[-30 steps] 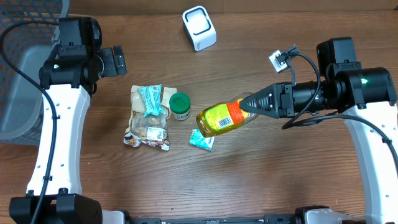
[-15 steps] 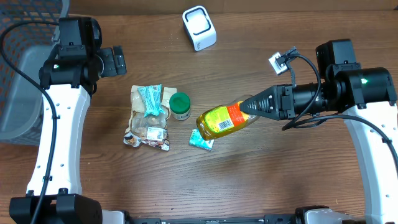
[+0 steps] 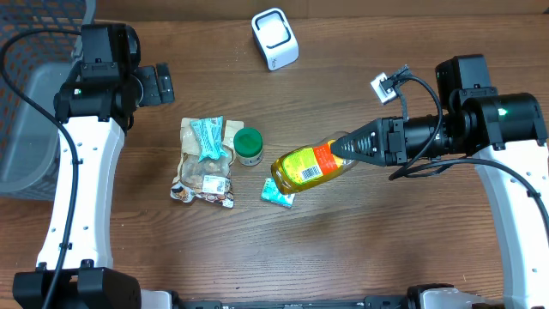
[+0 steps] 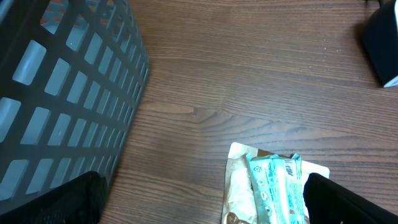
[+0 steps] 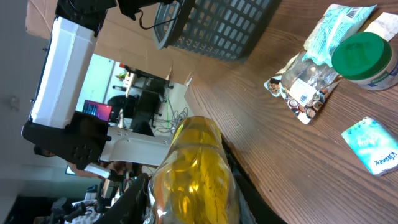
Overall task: Scan the item barcode
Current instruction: 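Lift the yellow bottle and tilt it sideways, label facing up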
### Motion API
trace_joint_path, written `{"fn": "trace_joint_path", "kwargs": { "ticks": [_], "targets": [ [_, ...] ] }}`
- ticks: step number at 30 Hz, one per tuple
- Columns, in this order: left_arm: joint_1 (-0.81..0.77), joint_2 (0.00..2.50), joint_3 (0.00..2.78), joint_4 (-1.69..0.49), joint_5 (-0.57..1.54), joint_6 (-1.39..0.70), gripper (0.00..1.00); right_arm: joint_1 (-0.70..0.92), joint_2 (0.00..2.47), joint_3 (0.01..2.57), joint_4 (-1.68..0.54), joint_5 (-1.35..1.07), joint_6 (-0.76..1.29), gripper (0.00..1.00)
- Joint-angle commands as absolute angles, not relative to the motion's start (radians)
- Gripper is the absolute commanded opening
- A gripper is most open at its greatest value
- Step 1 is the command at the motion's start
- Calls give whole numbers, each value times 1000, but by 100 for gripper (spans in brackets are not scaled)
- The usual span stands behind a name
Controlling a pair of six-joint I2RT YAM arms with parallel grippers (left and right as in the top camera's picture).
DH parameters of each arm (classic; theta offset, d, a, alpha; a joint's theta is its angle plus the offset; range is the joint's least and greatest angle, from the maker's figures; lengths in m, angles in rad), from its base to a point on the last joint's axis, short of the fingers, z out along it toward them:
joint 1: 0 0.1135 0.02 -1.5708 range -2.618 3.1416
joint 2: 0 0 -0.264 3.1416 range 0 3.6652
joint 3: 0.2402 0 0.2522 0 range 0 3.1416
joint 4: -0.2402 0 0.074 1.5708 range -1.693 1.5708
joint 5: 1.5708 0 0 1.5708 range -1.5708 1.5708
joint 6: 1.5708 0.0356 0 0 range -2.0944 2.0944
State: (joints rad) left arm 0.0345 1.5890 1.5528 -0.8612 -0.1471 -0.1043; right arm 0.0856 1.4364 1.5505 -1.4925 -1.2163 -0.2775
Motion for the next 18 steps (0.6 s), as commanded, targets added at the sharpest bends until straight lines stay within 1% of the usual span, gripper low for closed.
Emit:
{"fn": "trace_joint_path", "kwargs": {
  "ticks": [1, 11, 18],
  "targets": [
    [32, 1589, 1560, -860, -157, -97, 100, 83, 1416, 1573, -1491, -1273, -286, 26],
    [32, 1589, 1560, -860, -157, -97, 100, 83, 1416, 1573, -1496, -1272, -286, 26],
    [32, 1589, 1560, -860, -157, -97, 99, 83, 1416, 1572, -1519, -1212, -290, 26]
  ]
}}
